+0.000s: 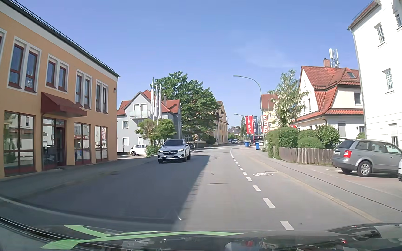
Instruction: Follow the waypoints while adhering to traffic rules and regulations
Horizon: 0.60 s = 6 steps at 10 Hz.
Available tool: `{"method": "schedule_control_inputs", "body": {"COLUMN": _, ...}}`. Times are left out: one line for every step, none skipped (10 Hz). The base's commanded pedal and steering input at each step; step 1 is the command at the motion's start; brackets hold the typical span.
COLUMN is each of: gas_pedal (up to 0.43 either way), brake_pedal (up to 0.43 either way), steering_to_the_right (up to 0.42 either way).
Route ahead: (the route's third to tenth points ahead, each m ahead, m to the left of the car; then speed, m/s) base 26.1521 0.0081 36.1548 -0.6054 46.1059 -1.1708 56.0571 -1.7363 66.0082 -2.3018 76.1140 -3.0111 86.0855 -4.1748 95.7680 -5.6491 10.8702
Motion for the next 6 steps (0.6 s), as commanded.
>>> {"method": "schedule_control_inputs", "body": {"gas_pedal": 0.087, "brake_pedal": 0.0, "steering_to_the_right": -0.003}}
{"method": "schedule_control_inputs", "body": {"gas_pedal": 0.087, "brake_pedal": 0.0, "steering_to_the_right": -0.002}}
{"method": "schedule_control_inputs", "body": {"gas_pedal": 0.087, "brake_pedal": 0.0, "steering_to_the_right": -0.002}}
{"method": "schedule_control_inputs", "body": {"gas_pedal": 0.087, "brake_pedal": 0.0, "steering_to_the_right": -0.001}}
{"method": "schedule_control_inputs", "body": {"gas_pedal": 0.087, "brake_pedal": 0.0, "steering_to_the_right": -0.001}}
{"method": "schedule_control_inputs", "body": {"gas_pedal": 0.087, "brake_pedal": 0.0, "steering_to_the_right": -0.001}}
